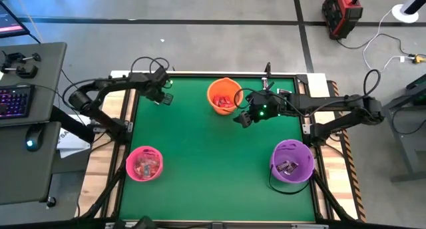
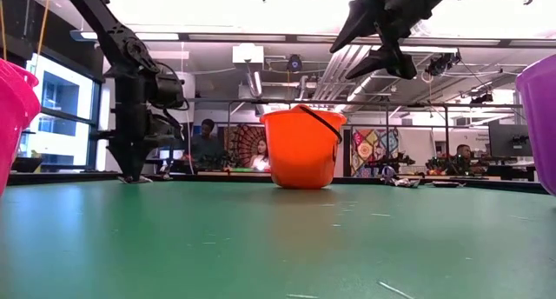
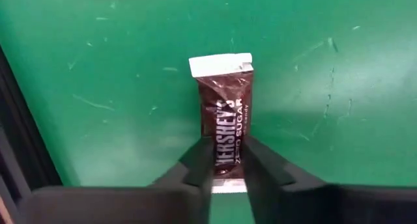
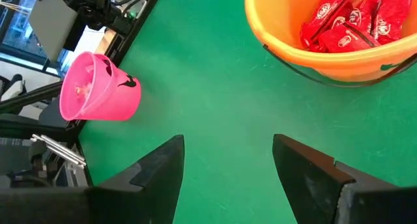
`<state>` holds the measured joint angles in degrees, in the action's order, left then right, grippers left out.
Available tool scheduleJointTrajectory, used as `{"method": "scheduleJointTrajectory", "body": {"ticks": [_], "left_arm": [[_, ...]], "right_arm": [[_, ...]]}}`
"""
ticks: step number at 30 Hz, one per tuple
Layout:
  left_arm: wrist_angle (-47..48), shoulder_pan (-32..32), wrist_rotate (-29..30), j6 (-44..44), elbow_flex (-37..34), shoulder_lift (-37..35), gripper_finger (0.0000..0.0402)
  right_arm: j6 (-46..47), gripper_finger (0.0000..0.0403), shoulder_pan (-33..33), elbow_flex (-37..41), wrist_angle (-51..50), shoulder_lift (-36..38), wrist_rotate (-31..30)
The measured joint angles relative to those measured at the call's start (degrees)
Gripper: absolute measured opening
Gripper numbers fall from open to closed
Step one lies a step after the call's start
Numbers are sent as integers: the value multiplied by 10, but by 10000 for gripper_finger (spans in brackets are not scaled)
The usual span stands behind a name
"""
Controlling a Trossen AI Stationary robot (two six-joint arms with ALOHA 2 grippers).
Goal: Sort candy by brand, put in halloween buckets
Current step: Put the brown chocolate into the violet bucket
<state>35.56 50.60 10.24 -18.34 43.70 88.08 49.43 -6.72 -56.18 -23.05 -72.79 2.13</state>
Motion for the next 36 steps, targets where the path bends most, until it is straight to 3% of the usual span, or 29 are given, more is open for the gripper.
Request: {"method": "scheduleJointTrajectory", "body": {"ticks": [4,8,13,18,22,29,33,36], "left_arm": [[6,-5,-4,-7,-1,-4,10],[37,-19,-67,-16,10,-37,2],[39,-63,-123,-8,47,-130,0],[7,-171,-186,8,98,-206,0],[-48,-292,-189,-21,133,-213,0],[-254,-471,-149,-38,180,-114,0],[-328,-512,-118,-12,235,-8,0],[-367,-524,-126,9,288,79,0]], "right_arm": [[0,227,0,0,0,0,1],[0,227,0,0,9,4,27],[0,227,0,0,92,52,55],[-36,227,-1,0,183,120,1],[-88,227,-8,0,202,160,-52],[-160,227,-20,0,203,185,-83],[-182,227,-20,0,200,180,-84],[-183,227,-20,0,204,175,-84]]}}
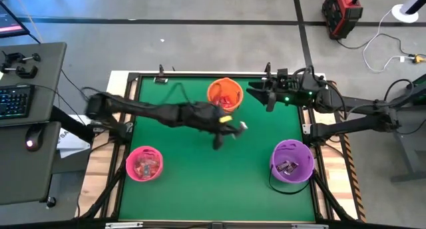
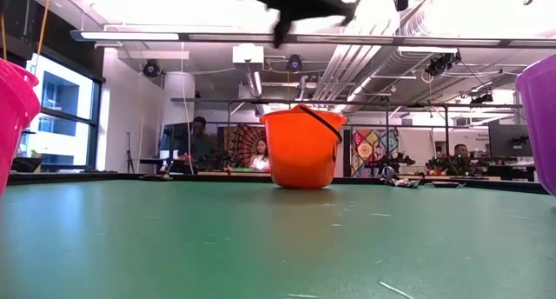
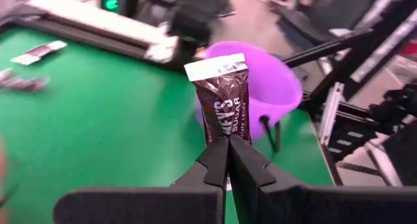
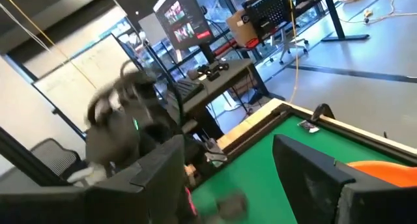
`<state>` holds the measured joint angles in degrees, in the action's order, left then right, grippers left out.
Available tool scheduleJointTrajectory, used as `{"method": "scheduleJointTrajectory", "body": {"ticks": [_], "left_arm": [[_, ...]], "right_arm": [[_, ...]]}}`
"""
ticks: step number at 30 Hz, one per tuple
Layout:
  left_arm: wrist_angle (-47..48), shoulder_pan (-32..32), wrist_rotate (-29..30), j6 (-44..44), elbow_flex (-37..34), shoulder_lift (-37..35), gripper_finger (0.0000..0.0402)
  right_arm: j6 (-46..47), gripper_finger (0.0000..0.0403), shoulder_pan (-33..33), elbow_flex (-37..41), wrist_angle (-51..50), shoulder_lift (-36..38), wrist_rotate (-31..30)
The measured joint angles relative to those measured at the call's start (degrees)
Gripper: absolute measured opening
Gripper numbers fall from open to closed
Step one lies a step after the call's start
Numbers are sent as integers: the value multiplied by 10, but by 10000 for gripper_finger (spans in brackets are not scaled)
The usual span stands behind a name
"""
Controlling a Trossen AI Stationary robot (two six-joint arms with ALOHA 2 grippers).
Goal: Sort candy by brand, put in halloween buckets
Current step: Put the brown chocolate into the violet bucket
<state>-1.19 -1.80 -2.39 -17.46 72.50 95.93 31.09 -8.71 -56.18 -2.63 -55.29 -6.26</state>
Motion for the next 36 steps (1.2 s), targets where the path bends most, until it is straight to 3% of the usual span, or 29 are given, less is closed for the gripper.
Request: {"method": "scheduleJointTrajectory", "body": {"ticks": [10,15,23,30,36], "left_arm": [[-152,-22,-108,72,208,246,0],[-200,-34,-90,72,302,338,0],[-201,-40,-55,72,404,444,15],[-140,-37,-56,71,423,463,100],[100,0,-64,106,423,369,179]], "right_arm": [[21,227,0,0,21,0,-2],[27,227,0,0,20,0,-43],[40,227,0,0,18,-2,-85],[72,227,0,0,19,-2,-103],[73,227,0,0,16,-1,-103]]}}
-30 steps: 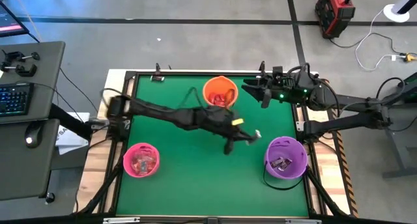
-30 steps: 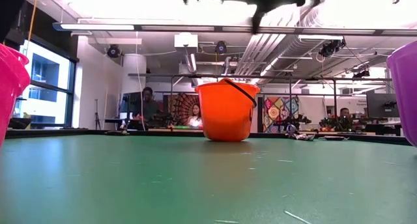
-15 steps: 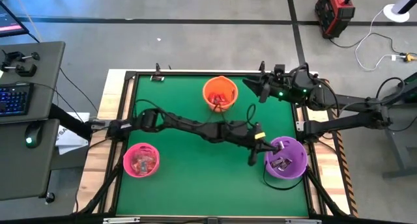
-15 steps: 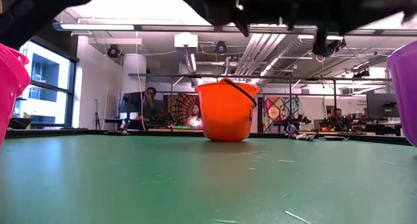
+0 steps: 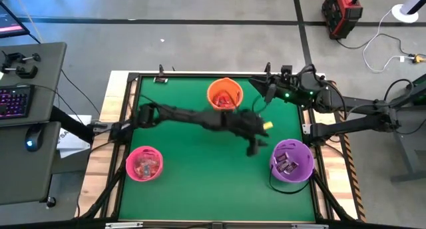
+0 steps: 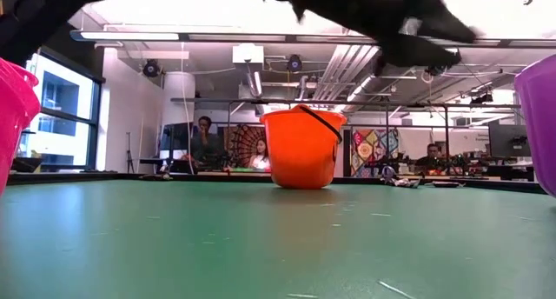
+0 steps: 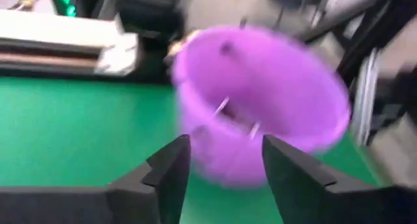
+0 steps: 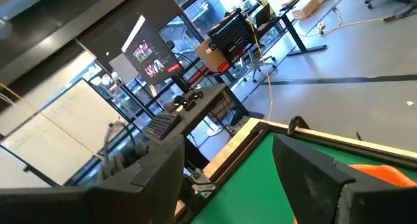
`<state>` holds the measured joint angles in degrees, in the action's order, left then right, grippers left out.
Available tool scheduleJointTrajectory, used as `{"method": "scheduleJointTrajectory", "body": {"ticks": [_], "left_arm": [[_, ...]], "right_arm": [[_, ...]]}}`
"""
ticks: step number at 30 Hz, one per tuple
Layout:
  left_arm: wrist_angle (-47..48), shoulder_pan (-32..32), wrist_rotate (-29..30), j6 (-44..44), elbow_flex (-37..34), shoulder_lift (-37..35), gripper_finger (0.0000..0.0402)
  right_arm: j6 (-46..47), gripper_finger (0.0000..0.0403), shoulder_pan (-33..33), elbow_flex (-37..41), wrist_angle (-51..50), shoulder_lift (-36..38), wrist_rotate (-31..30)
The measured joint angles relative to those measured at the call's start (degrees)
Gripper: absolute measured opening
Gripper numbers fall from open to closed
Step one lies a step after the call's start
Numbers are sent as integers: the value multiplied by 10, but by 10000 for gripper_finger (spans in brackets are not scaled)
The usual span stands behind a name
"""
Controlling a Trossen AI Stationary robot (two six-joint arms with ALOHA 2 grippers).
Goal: Sort candy by brand, put in halloween buckets
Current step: Put the brown chocolate into the violet bucket
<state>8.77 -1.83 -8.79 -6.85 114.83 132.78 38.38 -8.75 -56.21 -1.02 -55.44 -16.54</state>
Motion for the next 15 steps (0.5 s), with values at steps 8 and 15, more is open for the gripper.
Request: {"method": "scheduleJointTrajectory", "body": {"ticks": [8,15], "left_arm": [[218,69,-23,96,-139,-153,207],[-24,95,-17,-27,-505,-380,207]], "right_arm": [[-9,227,-20,0,-30,0,-37],[84,227,-78,-1,-147,-4,-60]]}}
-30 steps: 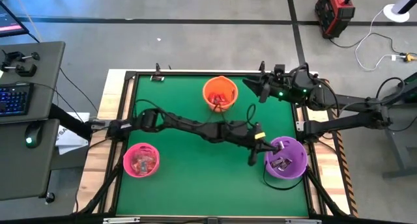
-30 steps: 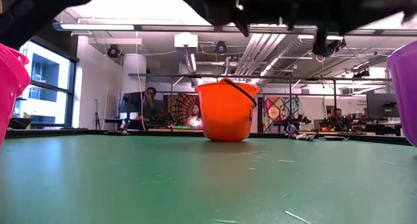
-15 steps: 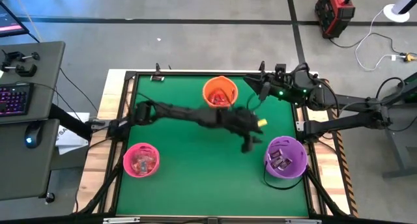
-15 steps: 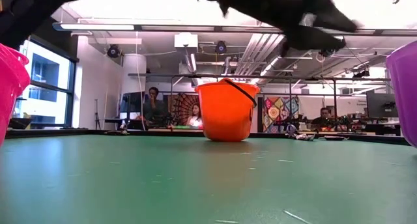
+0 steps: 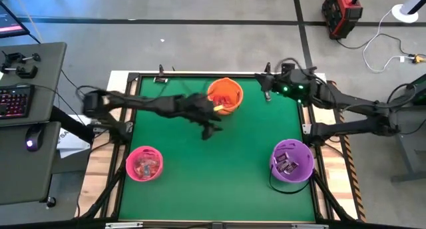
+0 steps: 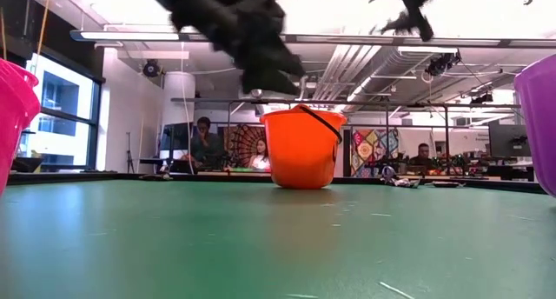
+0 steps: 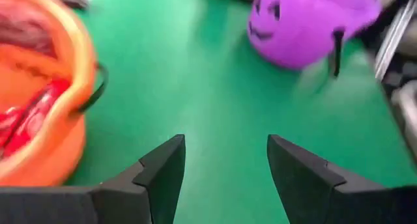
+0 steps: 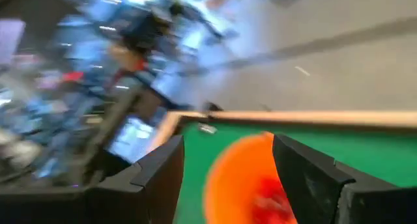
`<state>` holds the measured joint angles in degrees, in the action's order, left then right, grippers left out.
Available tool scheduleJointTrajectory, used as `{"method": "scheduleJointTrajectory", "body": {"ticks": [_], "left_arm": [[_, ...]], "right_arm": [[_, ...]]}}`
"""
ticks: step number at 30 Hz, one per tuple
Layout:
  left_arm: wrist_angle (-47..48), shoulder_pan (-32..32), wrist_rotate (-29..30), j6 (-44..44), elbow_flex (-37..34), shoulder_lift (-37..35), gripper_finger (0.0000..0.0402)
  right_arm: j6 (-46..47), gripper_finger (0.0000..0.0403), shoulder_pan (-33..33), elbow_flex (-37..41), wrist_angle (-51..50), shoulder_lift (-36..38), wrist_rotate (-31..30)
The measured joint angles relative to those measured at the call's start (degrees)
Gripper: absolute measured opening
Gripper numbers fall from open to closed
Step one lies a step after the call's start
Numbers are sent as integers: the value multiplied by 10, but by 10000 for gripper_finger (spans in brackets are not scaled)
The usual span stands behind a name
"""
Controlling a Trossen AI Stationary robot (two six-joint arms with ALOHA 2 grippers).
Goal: Sort candy by brand, put in halloween buckets
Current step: Put the brown chocolate into the violet bucket
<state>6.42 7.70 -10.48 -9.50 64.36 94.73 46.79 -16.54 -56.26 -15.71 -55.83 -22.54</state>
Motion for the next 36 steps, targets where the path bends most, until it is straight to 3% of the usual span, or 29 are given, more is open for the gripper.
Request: {"method": "scheduleJointTrajectory", "body": {"ticks": [3,6,11,15,18,23,29,33,36], "left_arm": [[-112,-1,52,-62,-102,-66,207],[-140,10,97,-103,-137,-100,207],[-137,49,104,-144,-139,-121,207],[-137,81,104,-146,-139,-124,206],[-136,101,104,-168,-139,-124,206],[-136,122,103,-212,-139,-124,206],[-136,138,100,-204,-139,-124,206],[-136,157,62,-204,-139,-124,206],[-135,173,17,-204,-139,-126,206]], "right_arm": [[77,227,-45,0,-99,-23,7],[102,227,-104,0,-188,-59,39],[50,227,-204,0,-282,-146,68],[-31,227,-254,0,-299,-235,139],[-83,227,-263,0,-297,-295,155],[-122,227,-262,0,-287,-365,120],[-124,227,-264,0,-226,-427,80],[-121,223,-266,-3,-218,-458,78],[-115,193,-266,-3,-228,-468,82]]}}
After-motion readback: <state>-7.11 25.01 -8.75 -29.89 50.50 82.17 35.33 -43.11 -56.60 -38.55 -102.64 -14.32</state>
